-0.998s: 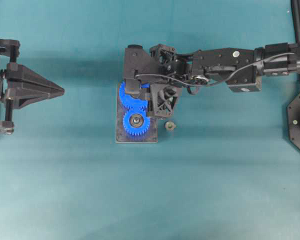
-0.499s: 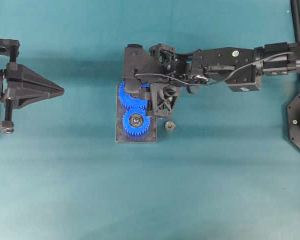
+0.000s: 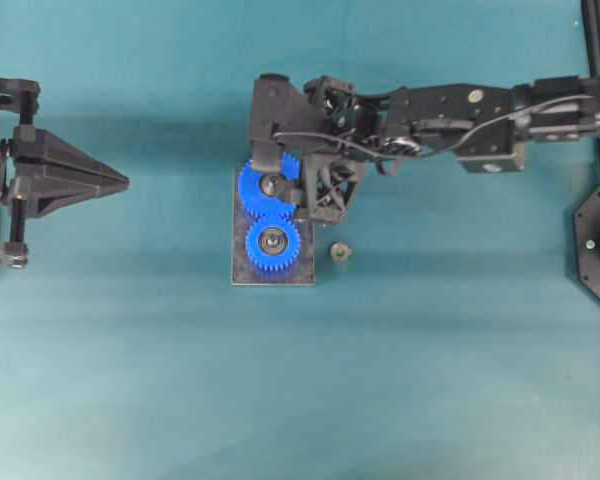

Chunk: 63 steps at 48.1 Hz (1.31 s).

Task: Insert the washer onto the shaft.
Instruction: 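Lower the washer onto the upper shaft and open the right gripper, then lift the right gripper and move it to the lower silver washer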

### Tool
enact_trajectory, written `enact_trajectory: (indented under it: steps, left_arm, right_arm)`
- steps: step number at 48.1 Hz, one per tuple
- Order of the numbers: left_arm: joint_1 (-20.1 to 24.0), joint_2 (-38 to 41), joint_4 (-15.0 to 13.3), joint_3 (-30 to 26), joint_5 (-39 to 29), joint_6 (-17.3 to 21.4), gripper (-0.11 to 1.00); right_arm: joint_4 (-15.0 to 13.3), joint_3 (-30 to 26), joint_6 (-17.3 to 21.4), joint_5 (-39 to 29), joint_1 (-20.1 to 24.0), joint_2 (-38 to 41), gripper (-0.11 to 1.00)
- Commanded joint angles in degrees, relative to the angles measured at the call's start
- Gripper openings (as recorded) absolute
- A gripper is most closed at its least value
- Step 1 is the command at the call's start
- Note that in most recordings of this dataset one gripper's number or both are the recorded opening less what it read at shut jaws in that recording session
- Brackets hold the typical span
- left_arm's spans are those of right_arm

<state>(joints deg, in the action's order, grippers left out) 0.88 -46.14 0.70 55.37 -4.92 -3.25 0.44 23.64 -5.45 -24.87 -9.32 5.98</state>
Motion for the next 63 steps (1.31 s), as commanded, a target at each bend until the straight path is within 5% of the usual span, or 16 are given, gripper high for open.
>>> enact_trajectory:
  steps: [1, 11, 23, 63]
  left_arm:
    - [-0.26, 0.00, 0.18, -1.14, 0.26, 0.00, 0.00]
    - [-1.14, 0.09, 0.18, -1.23, 0.18, 0.00, 0.00]
    - [-1.14, 1.41, 0.18, -2.02, 0.00, 0.00, 0.00]
    - [-1.41, 2.11, 0.18, -2.46, 0.09, -0.09, 0.00]
  right_arm:
    - [0.18, 1.58, -0.70, -1.76, 1.23, -4.92, 0.82]
    - [0.62, 11.43, 0.44, -2.99, 5.45, -12.83, 0.81]
    - [1.23, 19.60, 5.45, 7.56, 7.73, -9.14, 0.80]
    - [1.23, 17.05, 7.82, 13.54, 10.46, 1.23, 0.78]
